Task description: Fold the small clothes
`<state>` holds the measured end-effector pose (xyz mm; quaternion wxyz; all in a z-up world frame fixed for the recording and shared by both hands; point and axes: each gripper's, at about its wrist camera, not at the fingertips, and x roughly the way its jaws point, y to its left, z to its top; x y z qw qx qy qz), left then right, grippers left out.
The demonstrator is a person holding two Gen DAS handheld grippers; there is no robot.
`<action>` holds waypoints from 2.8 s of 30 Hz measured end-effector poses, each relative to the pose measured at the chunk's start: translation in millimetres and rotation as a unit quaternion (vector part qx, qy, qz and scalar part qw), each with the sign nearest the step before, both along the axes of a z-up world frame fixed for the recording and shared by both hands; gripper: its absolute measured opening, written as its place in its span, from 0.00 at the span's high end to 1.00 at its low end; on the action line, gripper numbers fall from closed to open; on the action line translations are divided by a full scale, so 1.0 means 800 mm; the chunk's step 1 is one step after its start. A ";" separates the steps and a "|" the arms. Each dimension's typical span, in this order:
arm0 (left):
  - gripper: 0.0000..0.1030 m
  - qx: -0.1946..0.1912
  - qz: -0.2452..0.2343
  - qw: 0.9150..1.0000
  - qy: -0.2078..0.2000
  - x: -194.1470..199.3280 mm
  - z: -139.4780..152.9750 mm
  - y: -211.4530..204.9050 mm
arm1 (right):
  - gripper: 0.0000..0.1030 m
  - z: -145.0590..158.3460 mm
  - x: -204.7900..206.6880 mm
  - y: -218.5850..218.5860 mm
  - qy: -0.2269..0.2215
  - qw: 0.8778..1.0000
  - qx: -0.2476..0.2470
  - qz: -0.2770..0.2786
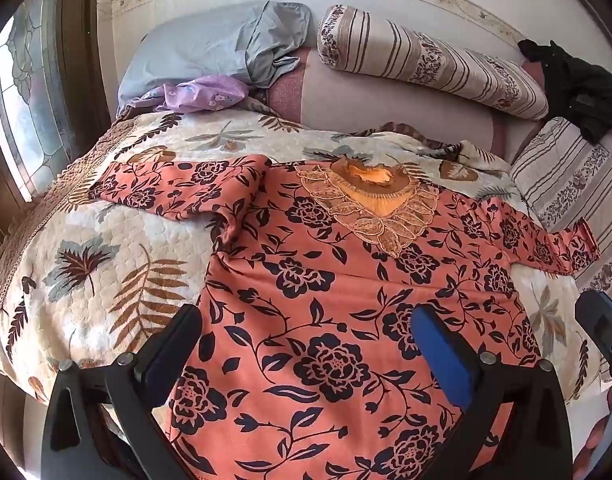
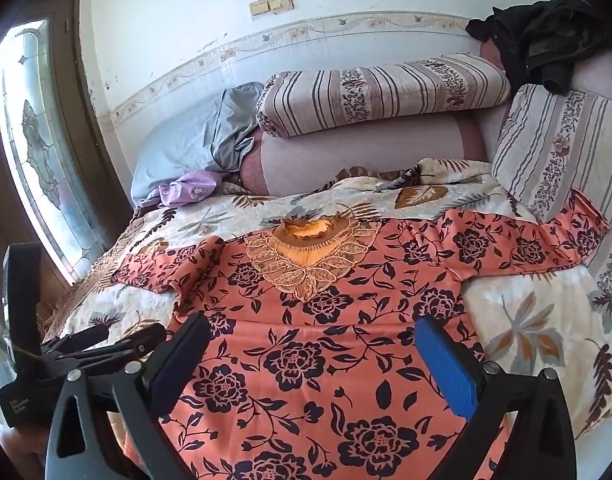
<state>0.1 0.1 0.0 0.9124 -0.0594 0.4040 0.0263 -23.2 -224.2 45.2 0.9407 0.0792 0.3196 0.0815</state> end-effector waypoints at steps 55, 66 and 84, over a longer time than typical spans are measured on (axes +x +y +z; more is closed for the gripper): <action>0.00 0.012 -0.004 1.000 -0.020 -0.002 0.006 -0.001 | 0.00 -0.006 0.004 -0.001 -0.016 1.000 0.017 -0.002; 0.00 -0.005 0.014 0.998 0.057 0.014 -0.041 0.023 | 0.00 -0.052 0.029 -0.034 0.057 0.996 0.071 0.014; 0.00 0.004 0.098 0.987 0.129 0.056 -0.129 0.094 | 0.01 -0.073 0.227 -0.422 0.072 0.953 -0.209 -0.206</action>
